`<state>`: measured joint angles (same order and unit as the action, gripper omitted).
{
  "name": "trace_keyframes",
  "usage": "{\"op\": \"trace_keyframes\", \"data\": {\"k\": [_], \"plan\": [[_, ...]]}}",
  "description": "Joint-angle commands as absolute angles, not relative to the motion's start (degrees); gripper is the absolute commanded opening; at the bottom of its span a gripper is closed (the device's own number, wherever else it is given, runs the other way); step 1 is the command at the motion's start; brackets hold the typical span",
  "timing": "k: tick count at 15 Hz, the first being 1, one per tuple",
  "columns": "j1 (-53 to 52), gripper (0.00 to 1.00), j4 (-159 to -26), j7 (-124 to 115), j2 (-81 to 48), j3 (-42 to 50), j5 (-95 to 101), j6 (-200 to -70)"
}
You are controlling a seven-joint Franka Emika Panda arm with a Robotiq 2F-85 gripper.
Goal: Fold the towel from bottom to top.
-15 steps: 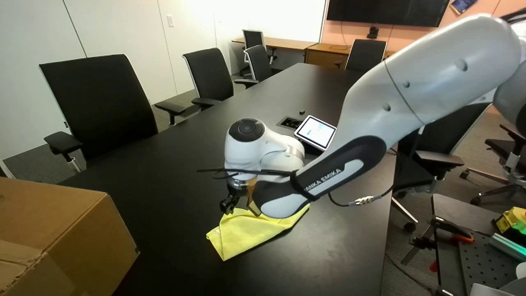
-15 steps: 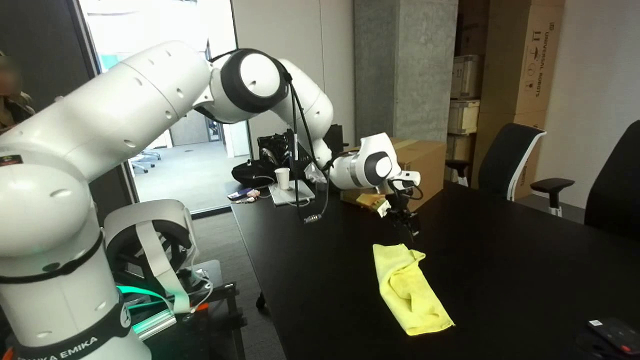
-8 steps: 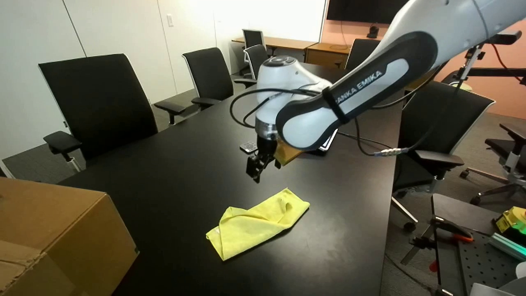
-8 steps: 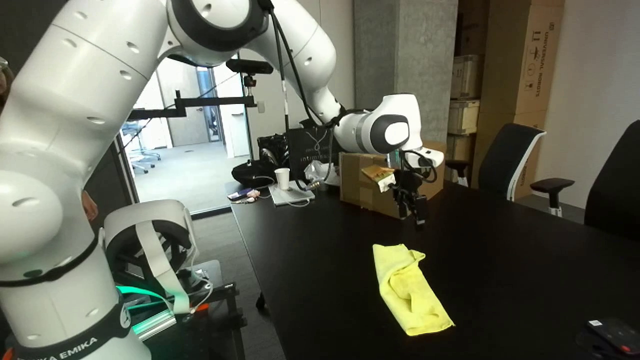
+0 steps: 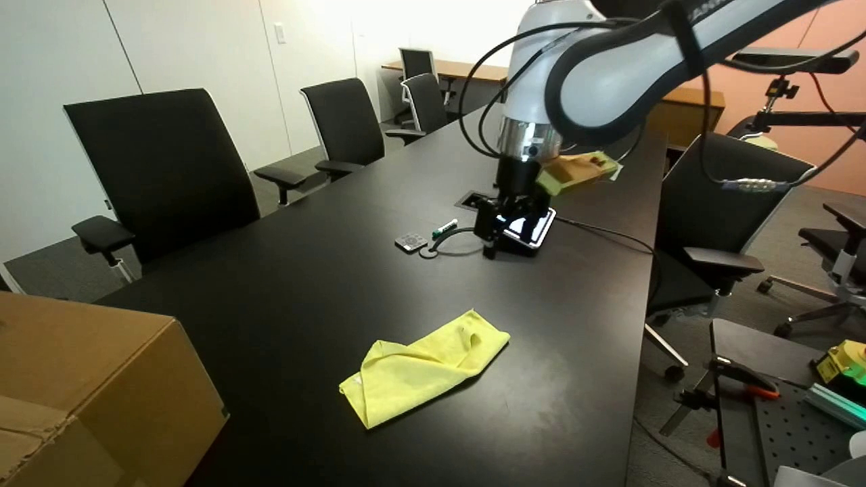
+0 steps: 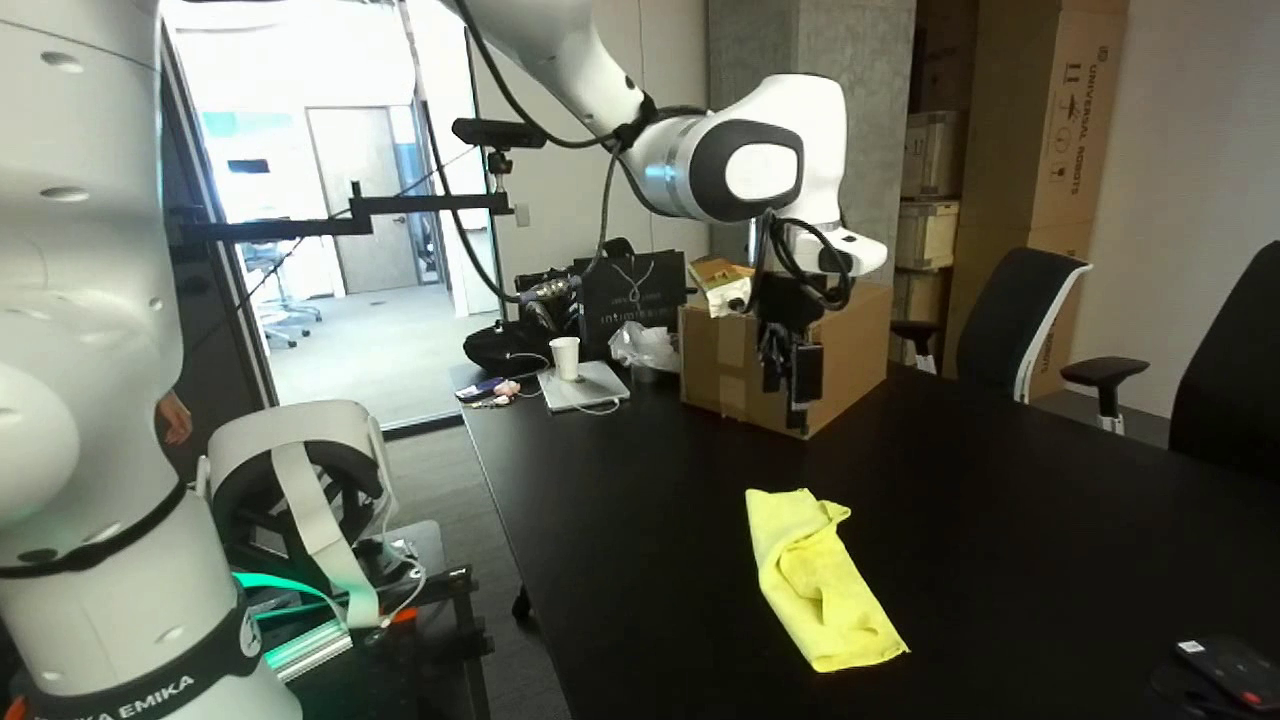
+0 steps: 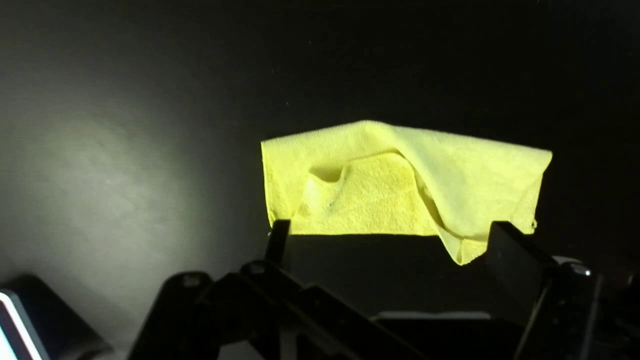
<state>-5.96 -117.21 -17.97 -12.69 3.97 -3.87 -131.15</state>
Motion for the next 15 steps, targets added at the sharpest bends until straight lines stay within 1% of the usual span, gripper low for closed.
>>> {"op": "trace_keyframes", "data": {"k": [1, 7, 11, 12, 15], "plan": [[-2.7, 1.0, -126.88, -11.7, 1.12, 2.37, -7.11, -124.57], [-0.36, 1.0, -135.56, -5.51, 20.6, 3.32, -8.1, -111.7], [-0.06, 1.0, -141.24, -2.78, 33.01, 3.27, -7.74, -110.53], [0.34, 1.0, -136.61, -4.85, 25.68, 2.73, -6.73, -110.21], [0.32, 1.0, -140.12, -3.95, 31.96, 2.78, -6.8, -110.09]]}}
